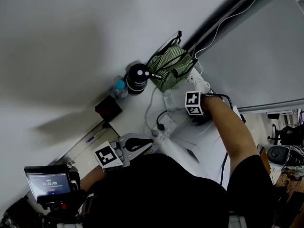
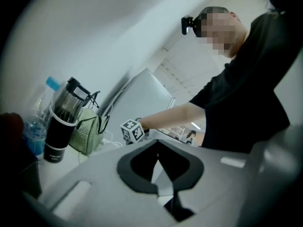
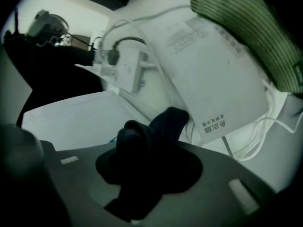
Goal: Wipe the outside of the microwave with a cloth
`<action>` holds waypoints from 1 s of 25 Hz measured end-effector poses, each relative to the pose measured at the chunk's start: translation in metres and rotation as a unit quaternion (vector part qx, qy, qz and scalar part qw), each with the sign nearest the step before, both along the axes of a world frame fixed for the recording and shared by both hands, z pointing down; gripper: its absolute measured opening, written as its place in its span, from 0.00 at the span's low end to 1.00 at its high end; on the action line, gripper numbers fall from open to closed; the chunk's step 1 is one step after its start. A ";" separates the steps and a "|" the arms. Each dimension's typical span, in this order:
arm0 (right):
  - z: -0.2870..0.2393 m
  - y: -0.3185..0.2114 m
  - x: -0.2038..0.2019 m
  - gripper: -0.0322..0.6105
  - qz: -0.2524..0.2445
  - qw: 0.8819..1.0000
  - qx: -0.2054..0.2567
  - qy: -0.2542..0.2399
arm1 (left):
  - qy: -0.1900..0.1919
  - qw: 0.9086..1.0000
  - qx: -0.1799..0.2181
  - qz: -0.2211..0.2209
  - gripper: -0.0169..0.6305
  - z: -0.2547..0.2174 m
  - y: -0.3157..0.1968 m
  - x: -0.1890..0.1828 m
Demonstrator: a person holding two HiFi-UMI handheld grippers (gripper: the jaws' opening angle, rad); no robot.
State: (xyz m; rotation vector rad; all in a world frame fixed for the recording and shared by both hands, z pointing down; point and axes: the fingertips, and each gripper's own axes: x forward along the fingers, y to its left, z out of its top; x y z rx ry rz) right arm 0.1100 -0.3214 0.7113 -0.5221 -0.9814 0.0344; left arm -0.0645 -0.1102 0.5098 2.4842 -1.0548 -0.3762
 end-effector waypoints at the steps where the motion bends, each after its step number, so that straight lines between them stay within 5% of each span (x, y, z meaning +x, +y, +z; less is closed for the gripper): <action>1: -0.019 0.005 -0.006 0.27 -0.005 1.000 -0.015 -0.016 | 0.000 1.000 0.002 0.004 0.03 -0.001 -0.001 0.002; 5: -0.113 0.037 -0.032 0.27 0.003 0.992 -0.083 -0.092 | -0.005 1.000 0.013 0.024 0.03 -0.009 -0.004 0.010; 9: -0.151 0.059 -0.036 0.27 -0.027 0.990 -0.090 -0.108 | -0.003 0.999 0.026 0.044 0.03 -0.022 -0.006 0.025; 14: -0.112 0.072 -0.029 0.27 -0.005 0.994 -0.085 -0.074 | -0.001 0.998 0.030 0.050 0.03 -0.021 -0.002 0.028; 25: 0.034 0.068 -0.025 0.26 -0.009 1.000 -0.019 0.002 | 0.017 1.000 0.008 -0.014 0.03 0.007 0.017 -0.011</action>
